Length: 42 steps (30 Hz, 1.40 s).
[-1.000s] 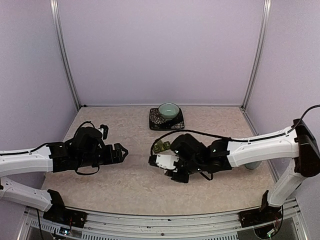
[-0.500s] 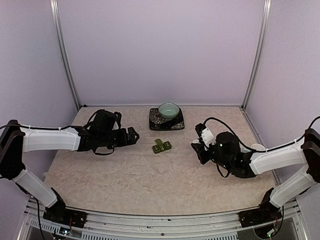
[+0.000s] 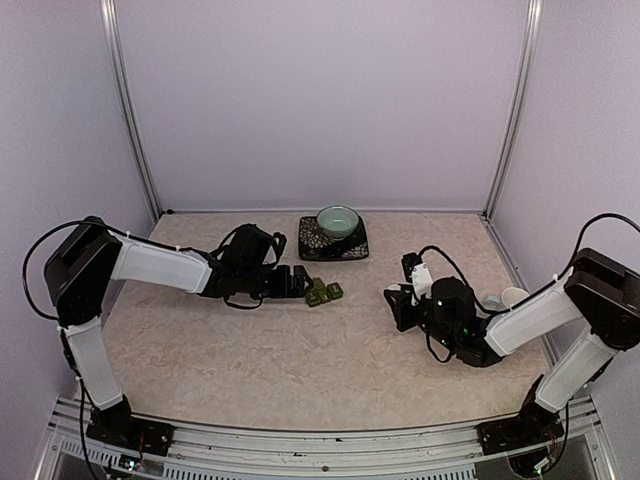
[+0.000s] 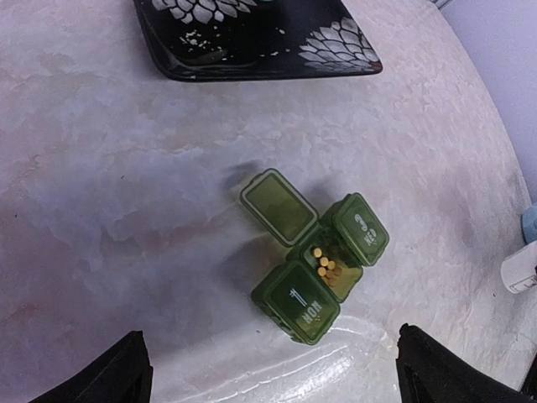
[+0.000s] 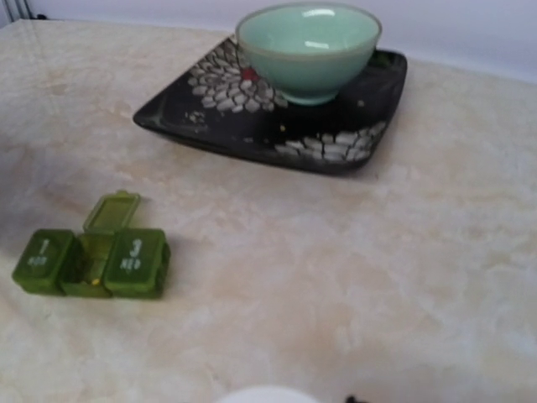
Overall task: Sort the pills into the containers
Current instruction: Place the pill bottle at the center of the board.
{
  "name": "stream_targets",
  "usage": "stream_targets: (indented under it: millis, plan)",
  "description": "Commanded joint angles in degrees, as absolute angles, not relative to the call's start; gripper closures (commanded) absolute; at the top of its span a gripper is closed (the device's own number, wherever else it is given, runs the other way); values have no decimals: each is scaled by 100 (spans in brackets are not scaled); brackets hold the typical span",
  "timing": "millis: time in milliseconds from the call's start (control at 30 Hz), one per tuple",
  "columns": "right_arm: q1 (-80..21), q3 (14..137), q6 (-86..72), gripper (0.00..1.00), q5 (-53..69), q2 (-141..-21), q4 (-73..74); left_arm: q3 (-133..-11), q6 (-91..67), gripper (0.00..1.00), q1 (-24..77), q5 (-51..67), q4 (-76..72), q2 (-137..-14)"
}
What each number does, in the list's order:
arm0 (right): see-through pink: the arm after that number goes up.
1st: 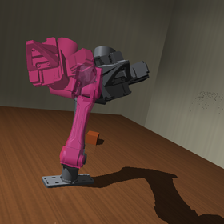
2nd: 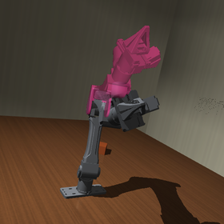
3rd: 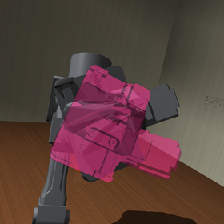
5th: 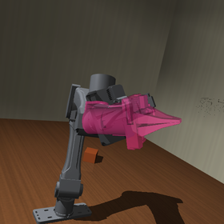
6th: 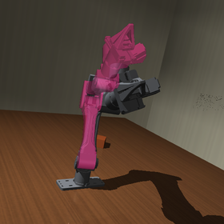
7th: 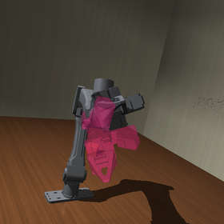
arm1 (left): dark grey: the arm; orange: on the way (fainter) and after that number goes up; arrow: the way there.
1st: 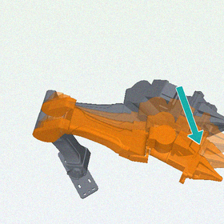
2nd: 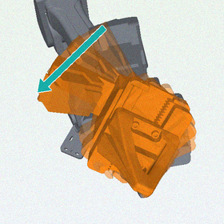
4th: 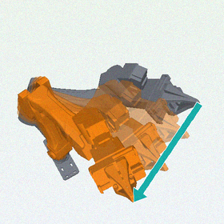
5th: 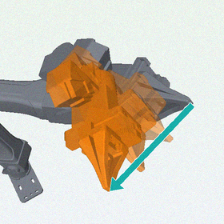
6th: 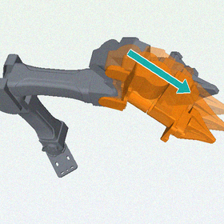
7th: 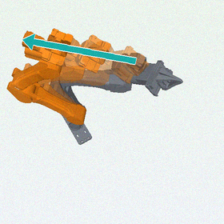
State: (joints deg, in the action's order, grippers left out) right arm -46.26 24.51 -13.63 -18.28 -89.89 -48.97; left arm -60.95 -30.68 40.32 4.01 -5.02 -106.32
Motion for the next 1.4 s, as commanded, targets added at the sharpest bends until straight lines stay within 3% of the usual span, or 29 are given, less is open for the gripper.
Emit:
stream_targets:
  millis: [0,933,1367]
  plan:
    - [-4570,2326,-1822,86,-1838,-9253,-5352,-6329,-2794,1,4165,254,-471,-10598]
    - [-4611,1832,-2074,72,-1459,-9709,-5926,-6046,-2718,1,4133,115,-433,-10374]
    - [-4704,1789,-2022,59,-1420,-9581,-5779,-6047,-2716,1,4105,119,-410,-10301]
